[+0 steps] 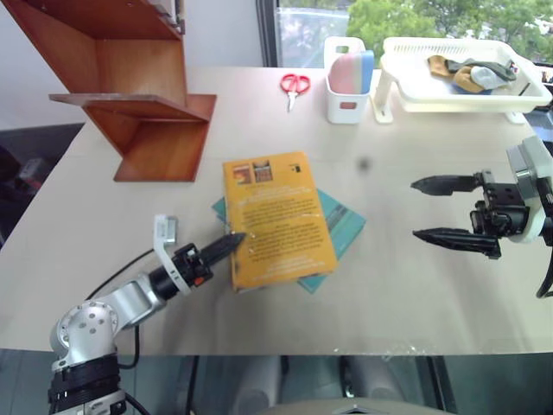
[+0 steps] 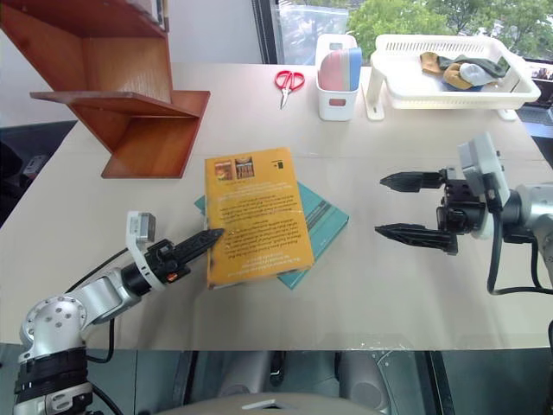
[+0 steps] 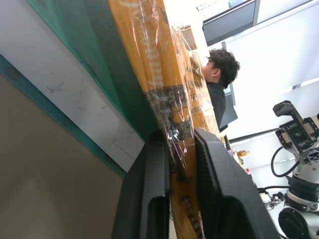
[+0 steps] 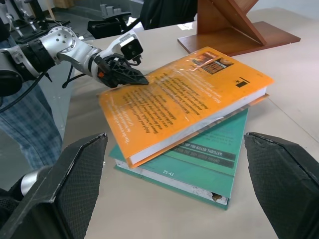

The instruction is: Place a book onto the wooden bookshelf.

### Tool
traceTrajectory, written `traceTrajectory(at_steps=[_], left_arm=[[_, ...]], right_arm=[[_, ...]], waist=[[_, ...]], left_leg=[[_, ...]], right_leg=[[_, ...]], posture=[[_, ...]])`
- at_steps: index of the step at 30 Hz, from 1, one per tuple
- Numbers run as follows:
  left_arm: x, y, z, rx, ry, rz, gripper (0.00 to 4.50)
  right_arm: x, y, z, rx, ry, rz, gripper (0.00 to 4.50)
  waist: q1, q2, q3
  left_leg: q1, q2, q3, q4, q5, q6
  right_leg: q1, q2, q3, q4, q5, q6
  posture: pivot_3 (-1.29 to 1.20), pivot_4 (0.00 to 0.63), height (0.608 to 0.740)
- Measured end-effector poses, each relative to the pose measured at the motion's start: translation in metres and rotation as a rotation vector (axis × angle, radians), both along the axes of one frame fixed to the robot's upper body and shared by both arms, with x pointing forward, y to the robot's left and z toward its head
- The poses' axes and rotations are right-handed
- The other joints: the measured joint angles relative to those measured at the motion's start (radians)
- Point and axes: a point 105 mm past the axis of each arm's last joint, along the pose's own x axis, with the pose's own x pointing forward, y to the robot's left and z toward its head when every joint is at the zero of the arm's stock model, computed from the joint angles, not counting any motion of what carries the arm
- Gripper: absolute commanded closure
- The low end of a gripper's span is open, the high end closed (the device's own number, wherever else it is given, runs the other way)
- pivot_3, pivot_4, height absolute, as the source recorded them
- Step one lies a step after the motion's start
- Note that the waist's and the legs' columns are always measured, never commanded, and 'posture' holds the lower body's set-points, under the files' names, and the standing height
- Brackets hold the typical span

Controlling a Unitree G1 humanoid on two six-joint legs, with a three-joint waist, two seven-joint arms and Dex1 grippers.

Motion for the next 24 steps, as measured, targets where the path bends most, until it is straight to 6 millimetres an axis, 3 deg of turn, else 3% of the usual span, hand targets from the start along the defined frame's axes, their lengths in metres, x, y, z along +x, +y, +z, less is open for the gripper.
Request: traceTrajectory(at_steps=[5, 8, 10, 11, 13, 15, 19, 24], left_arm=[[-0.001, -0.003, 0.014, 0.031, -0.084, -0.005, 4.38], [0.006, -0.01, 0.048, 0.081, -0.264, -0.008, 4.38], [0.015, -0.017, 0.086, 0.16, -0.448, -0.007, 4.38], [0.015, -0.017, 0.087, 0.165, -0.456, -0.006, 4.38], [0.022, -0.035, 0.143, 0.285, -0.699, -0.024, 4.38], [0.018, -0.045, 0.165, 0.37, -0.831, -0.047, 4.38], [0.024, -0.059, 0.185, 0.686, -1.072, -0.07, 4.38], [0.043, -0.045, 0.22, 1.044, -1.409, 0.062, 4.38]], right_arm=[[0.002, -0.002, 0.0, 0.002, -0.002, -0.009, 0.0], [0.01, -0.009, -0.001, 0.045, 0.023, -0.041, 0.0], [0.014, -0.015, -0.003, 0.072, 0.046, -0.063, 0.0], [0.014, -0.016, -0.003, 0.074, 0.048, -0.064, 0.0], [0.02, -0.023, -0.005, 0.12, 0.075, -0.09, 0.0], [0.023, -0.027, -0.003, 0.152, 0.08, -0.102, 0.0], [0.032, -0.044, 0.01, 0.257, 0.065, -0.155, 0.0], [0.035, -0.054, 0.016, 0.309, 0.056, -0.181, 0.0]], waist=[[0.0, 0.0, 0.0], [0.006, -0.001, 0.0], [0.008, -0.001, 0.001], [0.008, -0.001, 0.001], [0.011, -0.002, 0.001], [0.007, -0.002, 0.001], [-0.003, -0.001, 0.002], [0.0, -0.001, 0.003]], left_leg=[[0.0, 0.0, 0.0, 0.0, 0.0, 0.0], [-0.001, 0.0, -0.001, 0.0, 0.0, 0.0], [-0.001, -0.001, -0.001, 0.0, 0.0, 0.0], [-0.001, -0.001, -0.001, 0.0, 0.0, 0.0], [-0.002, -0.001, -0.001, 0.0, 0.0, 0.0], [-0.001, -0.002, 0.001, 0.0, 0.0, 0.001], [-0.002, -0.002, 0.003, -0.003, 0.0, 0.0], [-0.003, -0.001, 0.006, -0.004, 0.0, 0.0]], right_leg=[[0.0, 0.0, 0.0, -0.001, 0.0, 0.0], [0.001, -0.001, -0.001, -0.001, 0.0, 0.0], [0.001, 0.0, -0.001, -0.002, 0.0, 0.0], [0.001, 0.0, -0.001, -0.002, 0.0, 0.0], [0.001, 0.001, -0.002, -0.002, 0.0, 0.0], [0.001, 0.001, 0.0, -0.003, 0.0, 0.0], [0.001, 0.005, 0.001, -0.009, 0.0, 0.001], [0.001, 0.007, 0.0, -0.01, 0.0, 0.0]], posture=[[0.0, 0.15, 0.74], [0.0, 0.15, 0.74], [0.0, 0.15, 0.74], [0.0, 0.15, 0.74], [0.0, 0.15, 0.74], [0.0, 0.15, 0.74], [0.0, 0.15, 0.74], [0.0, 0.15, 0.74]])
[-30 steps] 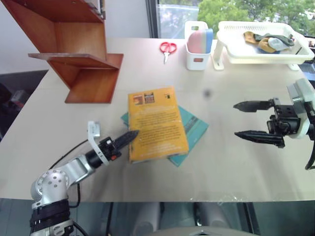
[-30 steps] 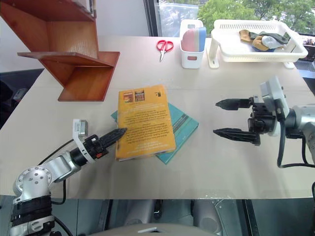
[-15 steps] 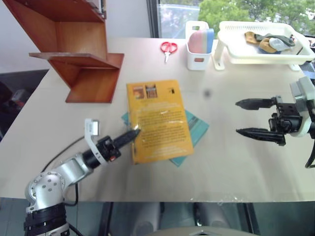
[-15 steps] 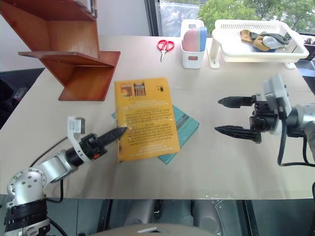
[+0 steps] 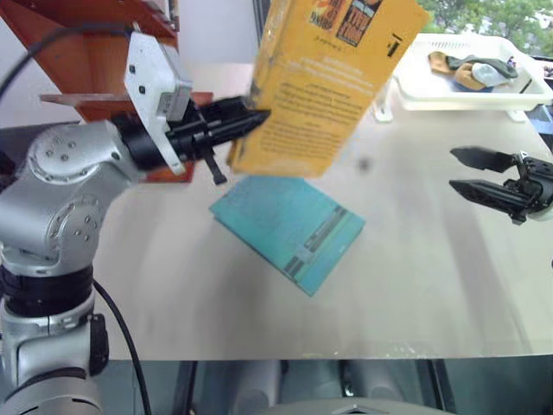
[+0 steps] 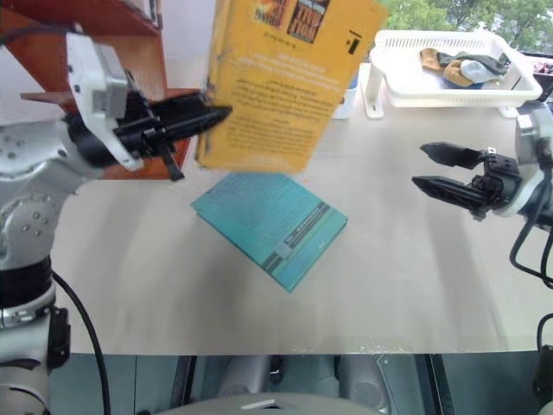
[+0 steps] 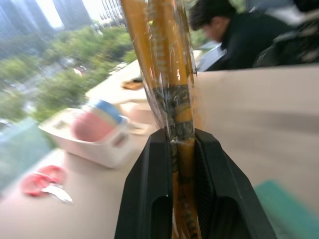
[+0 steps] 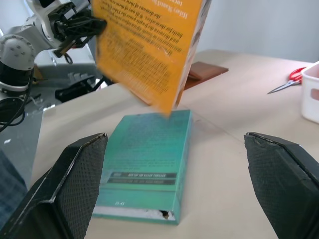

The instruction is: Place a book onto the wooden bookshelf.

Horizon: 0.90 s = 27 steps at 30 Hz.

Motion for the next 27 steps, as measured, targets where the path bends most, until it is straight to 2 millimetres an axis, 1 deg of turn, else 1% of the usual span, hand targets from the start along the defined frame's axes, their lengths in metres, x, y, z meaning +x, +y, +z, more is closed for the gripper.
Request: traceTrajectory(at_steps=[1, 3, 4, 6, 9, 10, 13, 20, 23, 27], left_arm=[[0.003, 0.006, 0.013, 0.09, -0.129, 0.05, 4.38], [0.005, 0.013, 0.025, 0.191, -0.264, 0.101, 4.38], [0.007, 0.016, 0.029, 0.26, -0.325, 0.127, 4.38], [0.014, 0.03, 0.036, 0.461, -0.453, 0.208, 4.38], [0.02, 0.041, 0.041, 0.584, -0.537, 0.26, 4.38], [0.02, 0.044, 0.041, 0.612, -0.547, 0.266, 4.38], [0.025, 0.062, 0.035, 0.705, -0.523, 0.303, 4.38], [0.032, 0.118, 0.02, 0.843, -0.393, 0.434, 4.38], [0.036, 0.143, 0.013, 0.867, -0.357, 0.502, 4.38], [0.039, 0.152, 0.007, 0.892, -0.353, 0.522, 4.38]], right_arm=[[0.0, -0.001, 0.0, 0.009, -0.003, -0.004, 0.0], [0.0, -0.002, 0.0, 0.017, -0.004, -0.005, 0.0], [0.001, -0.002, 0.0, 0.02, -0.003, -0.005, 0.0], [0.001, -0.003, 0.0, 0.029, -0.004, -0.008, 0.0], [0.001, -0.004, 0.001, 0.032, -0.006, -0.011, 0.0], [0.001, -0.004, 0.001, 0.032, -0.007, -0.01, 0.0], [0.001, -0.006, 0.002, 0.037, -0.019, -0.017, 0.0], [0.001, -0.01, 0.003, 0.05, -0.028, -0.026, 0.0], [0.001, -0.009, 0.003, 0.054, -0.031, -0.023, 0.0], [0.001, -0.01, 0.003, 0.056, -0.038, -0.024, 0.0]], waist=[[0.0, 0.0, 0.0], [0.0, 0.0, 0.0], [0.0, 0.0, 0.0], [0.0, 0.0, 0.0], [0.0, 0.0, 0.0], [0.0, 0.0, 0.0], [-0.001, 0.0, 0.0], [-0.002, 0.0, 0.0], [-0.001, 0.0, 0.0], [0.002, 0.0, 0.0]], left_leg=[[0.0, 0.0, 0.0, 0.0, 0.0, 0.0], [0.0, 0.0, 0.001, 0.0, 0.0, 0.0], [-0.001, 0.0, 0.001, 0.0, 0.0, 0.0], [-0.001, 0.0, 0.001, 0.0, 0.0, 0.0], [-0.001, 0.0, 0.001, 0.001, 0.0, 0.001], [-0.001, 0.0, 0.001, 0.001, 0.0, 0.001], [-0.001, 0.0, 0.001, 0.001, 0.0, 0.001], [-0.002, 0.001, 0.001, 0.001, 0.0, 0.001], [-0.002, 0.0, 0.001, 0.002, 0.0, 0.001], [-0.004, 0.001, 0.001, 0.004, 0.0, 0.001]], right_leg=[[0.0, 0.0, 0.0, 0.0, 0.0, 0.0], [0.0, -0.001, 0.001, 0.0, 0.0, 0.0], [0.0, -0.001, 0.0, 0.0, 0.0, 0.0], [0.0, -0.001, 0.0, 0.0, 0.0, 0.0], [0.0, -0.001, 0.0, 0.0, 0.0, 0.0], [-0.001, -0.001, 0.0, 0.0, 0.0, 0.0], [-0.001, -0.001, 0.0, 0.001, 0.0, 0.0], [-0.004, -0.001, 0.0, 0.004, 0.0, 0.0], [-0.004, -0.001, 0.0, 0.006, 0.0, 0.0], [-0.006, -0.001, -0.001, 0.009, 0.0, 0.0]], posture=[[0.0, 0.15, 0.74], [0.0, 0.15, 0.74], [0.0, 0.15, 0.74], [0.0, 0.15, 0.74], [0.0, 0.15, 0.74], [0.0, 0.15, 0.74], [0.0, 0.15, 0.74], [0.0, 0.15, 0.74], [0.0, 0.15, 0.74], [0.0, 0.15, 0.74]])
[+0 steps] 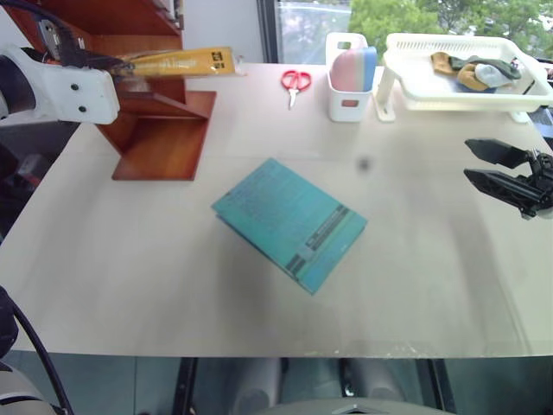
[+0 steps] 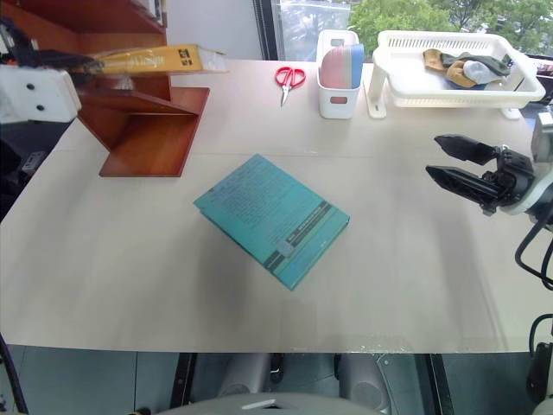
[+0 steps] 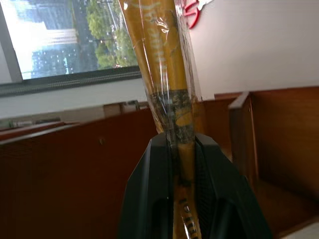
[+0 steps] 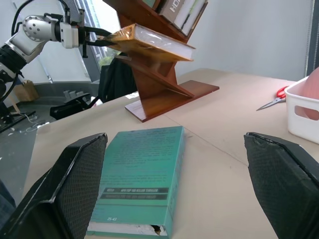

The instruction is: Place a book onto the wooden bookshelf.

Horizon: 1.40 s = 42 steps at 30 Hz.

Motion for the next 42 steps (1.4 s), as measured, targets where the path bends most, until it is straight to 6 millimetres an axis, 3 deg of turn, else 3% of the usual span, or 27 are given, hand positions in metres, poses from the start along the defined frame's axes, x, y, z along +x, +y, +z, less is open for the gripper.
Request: traceTrajectory(at_steps=[12, 14, 15, 19, 22, 30, 42], left_arm=[[0.006, 0.035, -0.011, -0.015, 0.006, 0.119, 4.38], [0.007, 0.038, -0.01, -0.023, 0.0, 0.125, 3.37], [0.007, 0.04, -0.011, -0.028, 0.0, 0.132, 3.12], [0.008, 0.05, -0.019, -0.037, 0.03, 0.177, 1.1], [0.009, 0.056, -0.02, -0.026, 0.023, 0.2, 0.08], [0.002, 0.076, -0.009, -0.001, -0.044, 0.282, 0.08], [-0.017, 0.081, 0.0, -0.033, -0.148, 0.263, 0.08]], right_arm=[[-0.013, -0.001, 0.011, 0.071, 0.009, 0.069, 0.0], [-0.016, 0.001, 0.014, 0.073, 0.008, 0.089, 0.0], [-0.016, 0.001, 0.014, 0.076, 0.01, 0.098, 0.0], [-0.018, 0.002, 0.014, 0.082, 0.021, 0.11, 0.0], [-0.018, 0.002, 0.014, 0.082, 0.021, 0.112, 0.0], [-0.018, 0.002, 0.014, 0.081, 0.018, 0.113, 0.0], [-0.016, 0.002, 0.015, 0.068, 0.013, 0.109, 0.0]], waist=[[-0.006, 0.0, 0.0], [-0.007, 0.0, 0.0], [-0.008, 0.0, 0.0], [-0.009, 0.0, 0.0], [-0.008, 0.0, 0.0], [-0.005, 0.0, 0.0], [-0.009, 0.0, 0.0]], left_leg=[[0.0, 0.0, 0.002, 0.002, 0.0, 0.0], [0.0, 0.0, 0.002, 0.002, 0.0, 0.0], [0.0, 0.0, 0.002, 0.002, 0.0, 0.0], [-0.002, 0.001, 0.003, 0.002, 0.0, 0.0], [-0.013, 0.001, 0.002, 0.009, 0.0, 0.0], [-0.018, 0.0, 0.001, 0.017, 0.0, 0.0], [-0.017, 0.002, 0.001, 0.02, 0.0, 0.0]], right_leg=[[-0.005, 0.0, 0.004, 0.007, 0.0, 0.0], [-0.005, 0.001, 0.005, 0.007, 0.0, 0.0], [-0.006, 0.001, 0.005, 0.008, 0.0, 0.0], [-0.009, 0.001, 0.006, 0.009, 0.0, 0.0], [-0.015, 0.001, 0.003, 0.011, 0.0, 0.0], [-0.021, 0.001, 0.002, 0.021, 0.0, 0.0], [-0.021, 0.002, 0.003, 0.025, 0.0, 0.0]], posture=[[0.0, 0.15, 0.74], [0.0, 0.15, 0.74], [0.0, 0.15, 0.74], [0.0, 0.15, 0.74], [0.0, 0.15, 0.74], [0.0, 0.15, 0.74], [0.0, 0.15, 0.74]])
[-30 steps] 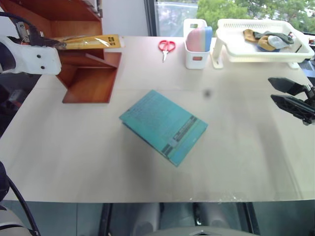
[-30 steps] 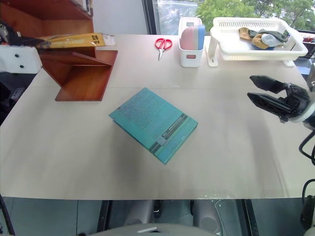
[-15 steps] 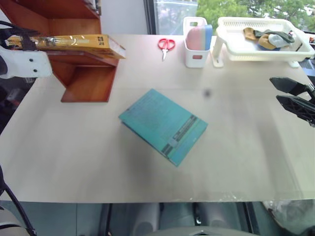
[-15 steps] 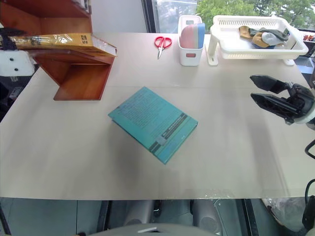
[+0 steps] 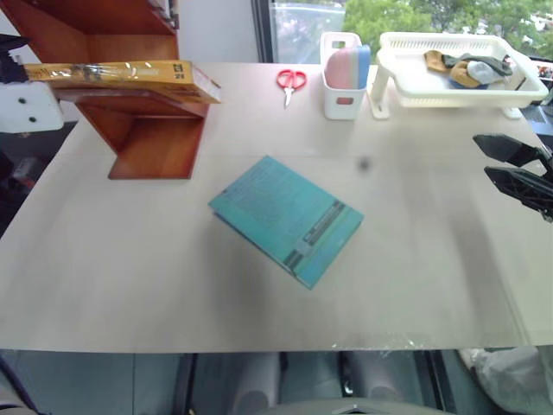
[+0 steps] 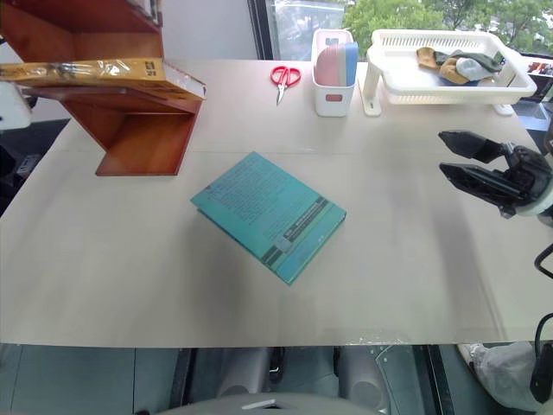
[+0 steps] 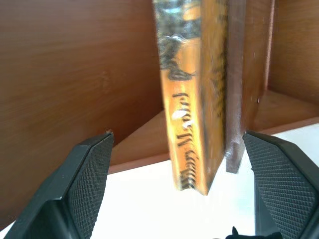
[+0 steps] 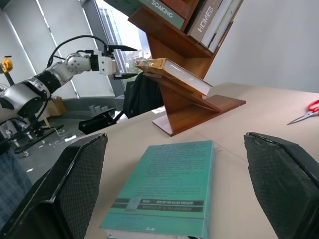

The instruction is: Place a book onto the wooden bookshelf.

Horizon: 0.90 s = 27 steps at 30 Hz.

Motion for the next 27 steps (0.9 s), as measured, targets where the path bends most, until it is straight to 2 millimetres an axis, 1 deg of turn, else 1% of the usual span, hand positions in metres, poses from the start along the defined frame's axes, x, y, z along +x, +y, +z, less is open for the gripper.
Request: traceTrajectory(at_steps=[2, 4, 5, 6, 8, 10, 11, 12, 14, 16, 17, 18, 20, 21, 22, 24, 25, 27], left_arm=[[-0.004, -0.007, 0.008, -0.047, -0.045, -0.049, 0.08], [-0.008, -0.034, 0.024, -0.188, -0.151, -0.21, 0.08], [-0.011, -0.052, 0.03, -0.274, -0.197, -0.314, 0.08], [-0.012, -0.058, 0.031, -0.29, -0.2, -0.343, 0.08], [-0.013, -0.074, 0.029, -0.408, -0.2, -0.419, 0.08], [-0.01, -0.094, 0.023, -0.53, -0.19, -0.506, 0.08], [-0.007, -0.109, 0.019, -0.627, -0.191, -0.568, 0.08], [-0.005, -0.118, 0.016, -0.678, -0.186, -0.601, 0.08], [0.003, -0.144, 0.004, -0.819, -0.152, -0.673, 0.08], [0.015, -0.166, -0.018, -0.918, -0.067, -0.693, 0.08], [0.024, -0.179, -0.03, -0.983, -0.024, -0.694, 0.08], [0.032, -0.195, -0.048, -1.031, 0.043, -0.694, 0.08], [0.04, -0.215, -0.066, -1.08, 0.107, -0.698, 0.08], [0.042, -0.223, -0.07, -1.099, 0.119, -0.706, 0.08], [0.046, -0.24, -0.073, -1.136, 0.133, -0.733, 0.08], [0.049, -0.261, -0.075, -1.164, 0.146, -0.766, 0.08], [0.053, -0.266, -0.075, -1.185, 0.136, -0.765, 0.08], [0.067, -0.267, -0.075, -1.255, 0.069, -0.711, 0.08]], right_arm=[[0.001, 0.0, 0.001, -0.003, -0.002, 0.0, 0.0], [0.002, -0.001, 0.006, -0.006, -0.012, 0.003, 0.0], [0.003, 0.001, 0.008, -0.011, -0.019, 0.01, 0.0], [0.003, 0.001, 0.008, -0.013, -0.021, 0.013, 0.0], [0.003, 0.002, 0.008, -0.016, -0.017, 0.014, 0.0], [0.004, 0.002, 0.007, -0.019, -0.015, 0.013, 0.0], [0.004, 0.002, 0.007, -0.022, -0.013, 0.013, 0.0], [0.004, 0.002, 0.006, -0.024, -0.011, 0.014, 0.0], [0.004, 0.003, 0.006, -0.027, -0.009, 0.013, 0.0], [0.004, 0.002, 0.006, -0.029, -0.008, 0.011, 0.0], [0.003, 0.0, 0.005, -0.032, -0.004, 0.001, 0.0], [0.002, 0.0, 0.004, -0.036, 0.001, -0.002, 0.0], [-0.001, -0.002, 0.004, -0.043, -0.003, -0.016, 0.0], [-0.001, -0.002, 0.004, -0.043, -0.002, -0.022, 0.0], [-0.003, -0.004, 0.003, -0.046, 0.001, -0.036, 0.0], [-0.004, -0.004, 0.005, -0.051, -0.007, -0.046, 0.0], [-0.006, -0.004, 0.006, -0.05, -0.013, -0.049, 0.0], [-0.011, -0.008, 0.007, -0.046, -0.016, -0.073, 0.0]], waist=[[0.001, 0.0, 0.0], [0.008, 0.0, 0.0], [0.01, 0.0, 0.0], [0.01, 0.0, 0.0], [0.007, 0.0, -0.001], [0.006, 0.0, -0.001], [0.007, 0.001, -0.001], [0.007, 0.001, -0.001], [0.008, 0.001, -0.001], [0.007, 0.0, -0.001], [0.009, 0.001, -0.001], [0.01, 0.001, -0.001], [0.009, 0.001, -0.001], [0.01, 0.001, -0.001], [0.011, 0.001, -0.001], [0.012, 0.001, -0.001], [0.009, 0.001, -0.001], [0.007, 0.001, -0.001]], left_leg=[[0.0, 0.001, 0.0, 0.0, 0.0, 0.0], [0.0, 0.002, -0.001, 0.001, 0.0, 0.0], [0.0, 0.002, -0.001, 0.002, 0.0, 0.0], [0.0, 0.002, -0.002, 0.002, 0.0, 0.0], [0.001, 0.002, -0.001, 0.002, 0.0, 0.0], [0.001, 0.002, -0.002, 0.002, 0.0, 0.0], [0.001, 0.002, -0.002, 0.003, 0.0, 0.0], [0.001, 0.002, -0.002, 0.003, 0.0, 0.0], [0.001, 0.001, -0.003, 0.005, 0.0, 0.0], [0.002, -0.001, -0.003, 0.006, 0.0, 0.0], [0.003, -0.001, -0.004, 0.006, 0.0, 0.0], [0.004, -0.001, -0.005, 0.006, 0.0, 0.0], [0.004, -0.001, -0.005, 0.006, 0.0, 0.0], [0.004, -0.002, -0.006, 0.006, 0.0, 0.0], [0.003, -0.002, -0.006, 0.006, 0.0, 0.0], [0.003, -0.002, -0.007, 0.007, 0.0, 0.0], [0.004, -0.002, -0.007, 0.007, 0.0, 0.0], [0.004, -0.002, -0.007, 0.007, 0.0, 0.0]], right_leg=[[0.0, 0.0, 0.0, 0.0, 0.0, 0.0], [0.001, -0.002, -0.001, 0.0, 0.0, 0.0], [0.002, -0.002, -0.002, 0.001, 0.0, 0.0], [0.002, -0.001, -0.002, 0.001, 0.0, 0.0], [0.002, -0.001, -0.001, 0.002, 0.0, 0.0], [0.002, -0.001, -0.001, 0.001, 0.0, 0.0], [0.003, 0.0, -0.002, 0.002, 0.0, 0.0], [0.003, 0.0, -0.002, 0.002, 0.0, 0.0], [0.004, 0.0, -0.002, 0.001, 0.0, 0.0], [0.005, 0.0, -0.002, 0.001, 0.0, 0.0], [0.007, 0.0, -0.002, 0.001, 0.0, 0.0], [0.009, 0.0, -0.003, 0.001, 0.0, 0.0], [0.009, 0.001, -0.003, 0.0, 0.0, 0.0], [0.009, 0.0, -0.003, 0.001, 0.0, 0.0], [0.01, 0.001, -0.004, 0.0, 0.0, 0.0], [0.01, 0.0, -0.004, 0.0, 0.0, 0.0], [0.01, 0.001, -0.004, 0.0, 0.0, 0.0], [0.011, 0.001, -0.004, 0.0, 0.0, 0.0]], posture=[[0.0, 0.15, 0.74], [0.0, 0.15, 0.74], [0.0, 0.15, 0.74], [0.0, 0.15, 0.74], [0.0, 0.15, 0.74], [0.0, 0.15, 0.74], [0.0, 0.15, 0.74], [0.0, 0.15, 0.74], [0.0, 0.15, 0.74], [0.0, 0.15, 0.74], [0.0, 0.15, 0.74], [0.0, 0.15, 0.74], [0.0, 0.15, 0.74], [0.0, 0.15, 0.74], [0.0, 0.15, 0.74], [0.0, 0.15, 0.74], [0.0, 0.15, 0.74], [0.0, 0.15, 0.74]])
